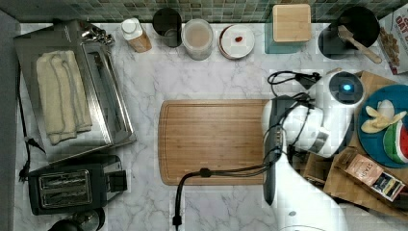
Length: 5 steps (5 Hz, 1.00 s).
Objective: Close the drawer.
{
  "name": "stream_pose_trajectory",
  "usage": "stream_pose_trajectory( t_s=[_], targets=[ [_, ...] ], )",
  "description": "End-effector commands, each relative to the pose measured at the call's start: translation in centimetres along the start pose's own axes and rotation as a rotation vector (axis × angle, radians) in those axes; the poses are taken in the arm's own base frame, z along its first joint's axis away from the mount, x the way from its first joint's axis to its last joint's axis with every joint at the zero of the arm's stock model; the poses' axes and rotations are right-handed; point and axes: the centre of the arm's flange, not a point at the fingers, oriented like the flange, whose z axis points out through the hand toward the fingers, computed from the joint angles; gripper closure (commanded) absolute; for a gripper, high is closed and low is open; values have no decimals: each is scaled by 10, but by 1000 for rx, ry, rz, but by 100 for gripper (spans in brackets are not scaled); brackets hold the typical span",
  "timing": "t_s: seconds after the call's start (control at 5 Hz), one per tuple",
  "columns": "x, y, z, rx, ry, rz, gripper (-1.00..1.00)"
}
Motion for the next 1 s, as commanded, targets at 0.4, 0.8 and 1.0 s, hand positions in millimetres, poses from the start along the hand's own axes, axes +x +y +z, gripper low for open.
stream_pose_trajectory(
  t_s=[0.4,0.8,1.0],
  targets=[
    [-17,214,8,-238,-10,251,100],
    [-17,214,8,-238,-10,251,100],
    [-17,214,8,-238,-10,251,100]
  ],
)
